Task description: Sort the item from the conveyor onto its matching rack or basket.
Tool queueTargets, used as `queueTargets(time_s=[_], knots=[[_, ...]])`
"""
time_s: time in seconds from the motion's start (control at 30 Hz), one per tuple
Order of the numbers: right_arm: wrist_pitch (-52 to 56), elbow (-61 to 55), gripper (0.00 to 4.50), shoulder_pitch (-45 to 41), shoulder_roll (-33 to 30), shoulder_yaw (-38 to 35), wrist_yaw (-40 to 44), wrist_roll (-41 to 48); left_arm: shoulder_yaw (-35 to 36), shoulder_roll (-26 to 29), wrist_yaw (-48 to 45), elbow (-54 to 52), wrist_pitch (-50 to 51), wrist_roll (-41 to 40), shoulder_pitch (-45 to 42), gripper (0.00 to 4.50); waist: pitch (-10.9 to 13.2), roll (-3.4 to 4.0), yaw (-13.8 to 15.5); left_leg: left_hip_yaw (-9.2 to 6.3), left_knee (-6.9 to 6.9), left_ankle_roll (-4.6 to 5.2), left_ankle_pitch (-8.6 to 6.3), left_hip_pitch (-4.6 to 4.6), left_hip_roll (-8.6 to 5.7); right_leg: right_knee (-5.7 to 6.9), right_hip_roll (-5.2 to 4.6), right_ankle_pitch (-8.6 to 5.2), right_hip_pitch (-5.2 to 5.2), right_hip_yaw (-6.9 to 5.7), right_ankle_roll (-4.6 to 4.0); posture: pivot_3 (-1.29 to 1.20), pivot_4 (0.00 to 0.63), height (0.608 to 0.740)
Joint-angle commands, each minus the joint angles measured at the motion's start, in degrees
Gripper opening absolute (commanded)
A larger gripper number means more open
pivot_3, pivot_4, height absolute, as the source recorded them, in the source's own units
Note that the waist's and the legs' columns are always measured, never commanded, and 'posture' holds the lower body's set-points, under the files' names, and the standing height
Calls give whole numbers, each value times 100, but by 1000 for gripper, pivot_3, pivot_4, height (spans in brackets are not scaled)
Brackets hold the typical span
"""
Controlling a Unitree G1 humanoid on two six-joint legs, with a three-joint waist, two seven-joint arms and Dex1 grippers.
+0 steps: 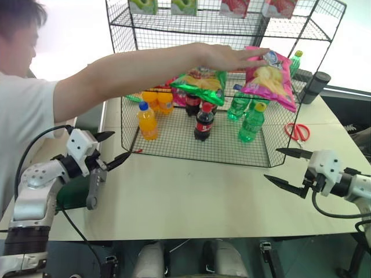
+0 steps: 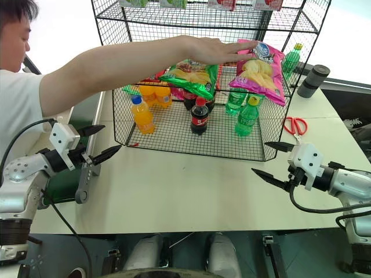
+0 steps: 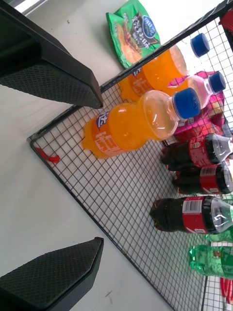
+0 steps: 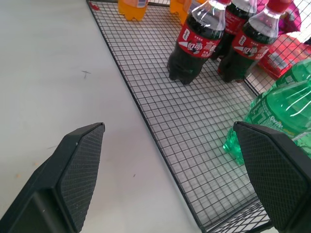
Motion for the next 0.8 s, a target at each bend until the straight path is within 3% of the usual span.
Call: queueTargets(time_s=[0.03,0.8], knots=[[-126,18,4422,-69,-58,-26,-2,-16,6,-15,49,-60,-126,23,-127,4500,0,0,0,0,0,0,0,0,0,0,0,0,0,0,0,0,150,740],[-331,90,4422,-112,-49,81,-21,-137,-73,-67,-84,184,-332,99,-231,4500,0,0,0,0,1,-3,2,0,0,1,1,0,1,0,0,0,150,740]])
